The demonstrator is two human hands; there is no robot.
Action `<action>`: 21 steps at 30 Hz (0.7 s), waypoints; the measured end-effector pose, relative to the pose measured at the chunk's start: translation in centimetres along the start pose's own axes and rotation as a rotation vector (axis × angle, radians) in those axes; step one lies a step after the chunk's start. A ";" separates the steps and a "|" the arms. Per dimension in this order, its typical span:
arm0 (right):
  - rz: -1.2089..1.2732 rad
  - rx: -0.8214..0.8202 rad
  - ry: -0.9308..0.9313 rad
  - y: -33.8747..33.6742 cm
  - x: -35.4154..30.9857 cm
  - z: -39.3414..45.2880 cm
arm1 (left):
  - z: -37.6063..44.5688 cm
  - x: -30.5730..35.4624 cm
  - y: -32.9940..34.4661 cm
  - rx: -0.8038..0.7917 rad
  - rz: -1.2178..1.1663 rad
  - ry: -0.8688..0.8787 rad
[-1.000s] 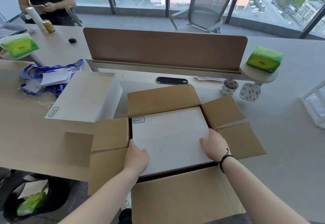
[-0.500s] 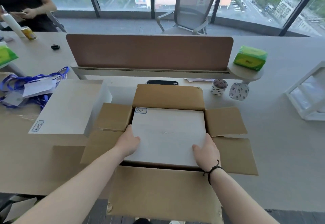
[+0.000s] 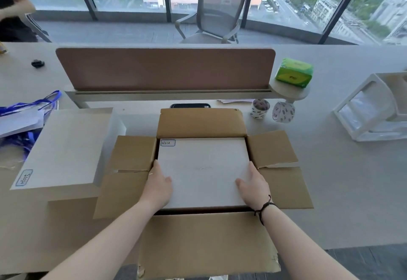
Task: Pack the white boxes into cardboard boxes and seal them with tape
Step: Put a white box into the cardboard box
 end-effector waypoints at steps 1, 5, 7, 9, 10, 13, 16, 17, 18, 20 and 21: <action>0.000 -0.011 -0.004 0.0 0.1 0.1 | -0.1 -0.1 0.2 0.011 0.015 0.037; 0.004 -0.057 -0.025 -0.6 0.2 0.6 | -1.0 -0.8 1.4 0.020 0.141 0.098; 0.046 -0.045 -0.044 -0.8 0.3 0.7 | -1.5 -1.0 1.9 0.039 0.223 0.124; 0.119 -0.020 -0.081 -0.9 0.2 0.3 | -1.7 -0.8 2.2 0.065 0.357 0.158; 0.144 -0.003 -0.113 -1.0 0.2 0.1 | -1.6 -0.7 2.2 0.086 0.426 0.175; 0.066 0.127 -0.252 -2.7 0.0 0.4 | -1.0 -0.1 1.9 0.178 0.647 0.241; -0.193 0.359 -0.214 -6.6 0.2 2.3 | -0.6 0.6 1.3 0.105 0.679 0.229; -0.252 0.382 -0.139 -8.0 0.3 3.1 | -0.5 0.8 1.1 0.080 0.675 0.230; -0.252 0.348 -0.044 -9.1 0.7 3.8 | -0.6 0.9 1.0 0.070 0.678 0.231; -0.186 0.196 0.102 -10.1 1.1 4.6 | -0.8 1.1 1.0 0.068 0.680 0.224; -0.193 0.142 0.109 -10.4 0.9 4.7 | -0.9 1.1 1.1 0.070 0.678 0.219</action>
Point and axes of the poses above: each hand's wrist, its own z-axis towards the middle knuckle, its own y-axis out of the palm, x = y × z, the point moved 3 cm from there along z, towards the middle knuckle, and after that the axes turned 14 degrees about -y, right-handed, at the moved point
